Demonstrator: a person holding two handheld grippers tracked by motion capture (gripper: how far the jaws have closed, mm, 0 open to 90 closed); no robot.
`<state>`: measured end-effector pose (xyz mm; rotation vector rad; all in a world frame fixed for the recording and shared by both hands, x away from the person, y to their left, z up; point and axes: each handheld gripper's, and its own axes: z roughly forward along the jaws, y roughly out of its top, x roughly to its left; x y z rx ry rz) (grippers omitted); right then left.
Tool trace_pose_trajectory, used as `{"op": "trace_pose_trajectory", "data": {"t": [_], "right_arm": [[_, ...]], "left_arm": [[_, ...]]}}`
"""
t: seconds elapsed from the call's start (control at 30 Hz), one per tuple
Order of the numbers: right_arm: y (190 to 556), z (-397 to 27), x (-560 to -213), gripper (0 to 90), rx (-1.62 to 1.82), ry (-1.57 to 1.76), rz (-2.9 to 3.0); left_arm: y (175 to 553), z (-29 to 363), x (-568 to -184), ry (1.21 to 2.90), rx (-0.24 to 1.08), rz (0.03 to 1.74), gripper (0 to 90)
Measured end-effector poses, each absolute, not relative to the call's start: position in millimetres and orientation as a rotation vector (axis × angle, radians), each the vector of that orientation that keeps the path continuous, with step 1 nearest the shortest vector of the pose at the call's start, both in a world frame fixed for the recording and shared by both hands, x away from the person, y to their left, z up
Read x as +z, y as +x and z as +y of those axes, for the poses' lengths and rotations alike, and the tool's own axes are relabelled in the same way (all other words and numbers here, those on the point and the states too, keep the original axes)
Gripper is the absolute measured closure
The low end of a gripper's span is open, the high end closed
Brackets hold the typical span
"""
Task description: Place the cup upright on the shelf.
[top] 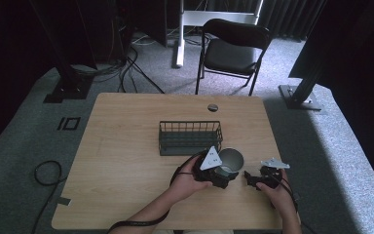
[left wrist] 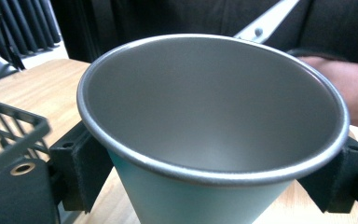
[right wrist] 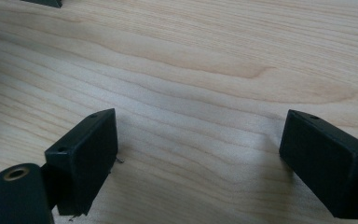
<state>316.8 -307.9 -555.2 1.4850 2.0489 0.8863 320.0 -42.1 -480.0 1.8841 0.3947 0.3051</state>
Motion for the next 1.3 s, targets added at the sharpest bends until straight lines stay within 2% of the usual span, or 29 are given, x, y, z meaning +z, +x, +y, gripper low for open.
{"op": "trace_pose_trajectory", "data": {"t": [0.73,1.3], "right_arm": [[316.8,-308.0,-555.1,11.0,0.885,1.484,2.050],[316.8,-307.9,-555.2,11.0,0.886,1.484,2.048]], "left_arm": [[342.3,-1.2,-425.2,1.779,0.412,0.507,15.1],[363.6,23.1,-406.0,1.716,0.520,0.629,15.1]]}}
